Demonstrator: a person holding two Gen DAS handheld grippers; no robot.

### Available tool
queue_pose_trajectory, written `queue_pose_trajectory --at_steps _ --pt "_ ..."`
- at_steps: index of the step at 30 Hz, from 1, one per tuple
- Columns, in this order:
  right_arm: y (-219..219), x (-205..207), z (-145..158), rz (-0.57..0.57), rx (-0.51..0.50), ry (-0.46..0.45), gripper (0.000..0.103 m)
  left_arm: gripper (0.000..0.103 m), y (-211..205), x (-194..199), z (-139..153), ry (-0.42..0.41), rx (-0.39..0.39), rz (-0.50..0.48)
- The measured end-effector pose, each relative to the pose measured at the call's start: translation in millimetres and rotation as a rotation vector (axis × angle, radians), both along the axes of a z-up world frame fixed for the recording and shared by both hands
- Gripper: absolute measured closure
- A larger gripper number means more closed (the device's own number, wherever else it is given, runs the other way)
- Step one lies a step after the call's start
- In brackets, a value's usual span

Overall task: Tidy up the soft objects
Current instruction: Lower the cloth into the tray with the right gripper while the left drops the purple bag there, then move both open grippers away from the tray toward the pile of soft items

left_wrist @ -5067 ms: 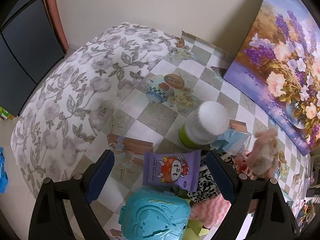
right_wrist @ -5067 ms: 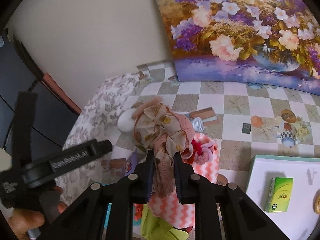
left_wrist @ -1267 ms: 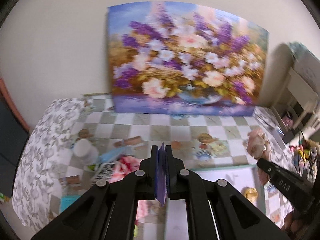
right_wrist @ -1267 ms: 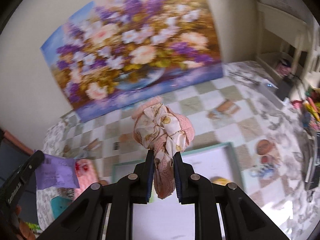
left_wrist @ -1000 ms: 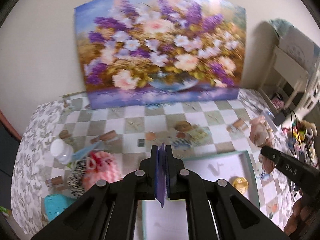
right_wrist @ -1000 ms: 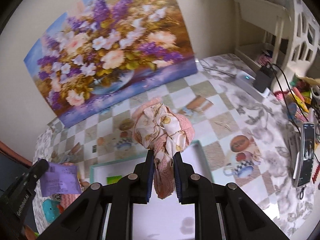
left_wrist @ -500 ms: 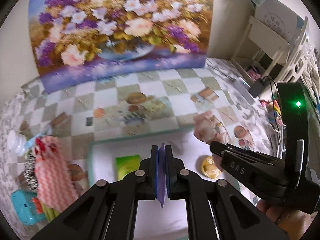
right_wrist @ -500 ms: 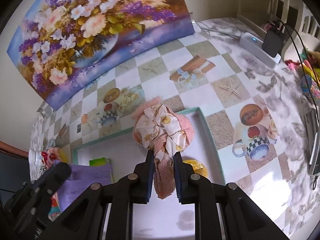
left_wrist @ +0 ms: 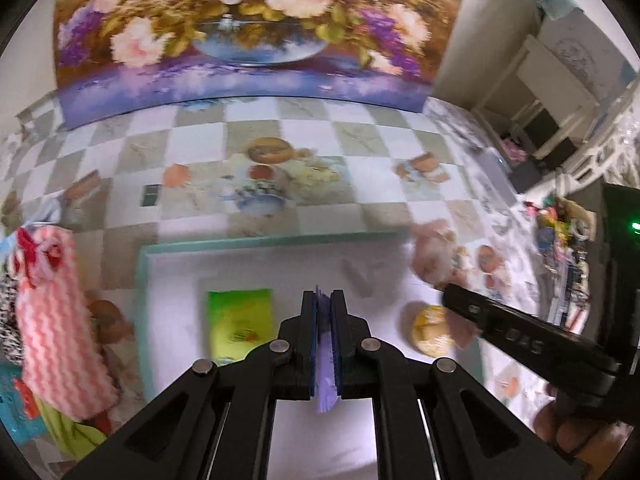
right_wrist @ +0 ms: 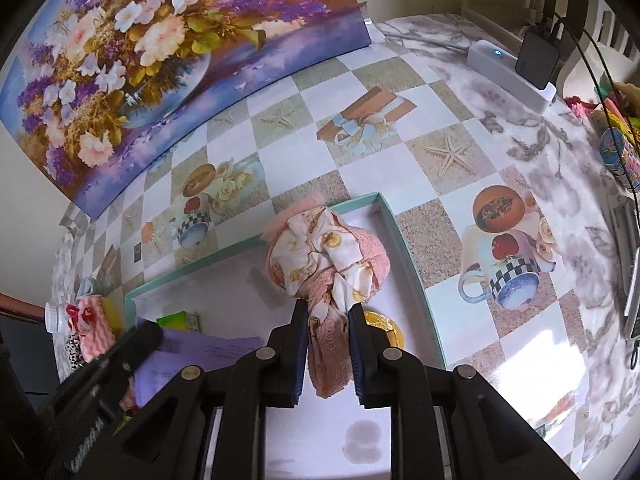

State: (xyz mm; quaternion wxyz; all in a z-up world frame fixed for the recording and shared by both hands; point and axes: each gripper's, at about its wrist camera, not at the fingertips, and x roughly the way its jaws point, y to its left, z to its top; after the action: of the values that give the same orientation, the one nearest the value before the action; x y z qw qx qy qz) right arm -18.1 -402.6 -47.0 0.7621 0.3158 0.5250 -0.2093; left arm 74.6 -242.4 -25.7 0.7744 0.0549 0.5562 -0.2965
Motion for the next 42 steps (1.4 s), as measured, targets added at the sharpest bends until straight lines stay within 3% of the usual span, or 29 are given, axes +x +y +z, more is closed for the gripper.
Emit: queue_pose_trajectory --at_steps 13,17,20,24,27,30,34,36,40,42 --pt "15 13 -18 0.052 0.003 0.067 0.080 0.093 23 20 -36 0.077 0.071 0.083" --pt "17 16 -22 0.063 -0.007 0.089 0.072 0.090 23 20 -33 0.066 0.087 0.086" --pt "17 17 -20 0.067 -0.019 0.092 0.065 0.084 25 21 -30 0.067 0.087 0.090" --pt "18 18 -9 0.072 -0.041 0.074 0.054 0.064 28 25 -22 0.057 0.089 0.103" --pt "18 18 2 0.073 -0.059 0.051 0.052 0.060 34 27 -10 0.032 0.093 0.120" --pt "19 18 13 0.070 -0.073 0.029 0.052 0.048 39 30 1 0.011 0.091 0.135" --pt "19 17 21 0.064 -0.092 0.023 0.050 0.045 47 33 16 -0.027 0.089 0.155" --pt "18 16 21 0.056 -0.095 0.026 0.040 0.035 49 34 19 -0.036 0.088 0.164" --pt "17 16 16 0.056 -0.094 0.041 0.036 0.022 51 35 17 -0.052 0.107 0.179" --pt "16 15 14 0.051 -0.099 0.045 0.027 0.021 52 36 13 -0.059 0.118 0.188"
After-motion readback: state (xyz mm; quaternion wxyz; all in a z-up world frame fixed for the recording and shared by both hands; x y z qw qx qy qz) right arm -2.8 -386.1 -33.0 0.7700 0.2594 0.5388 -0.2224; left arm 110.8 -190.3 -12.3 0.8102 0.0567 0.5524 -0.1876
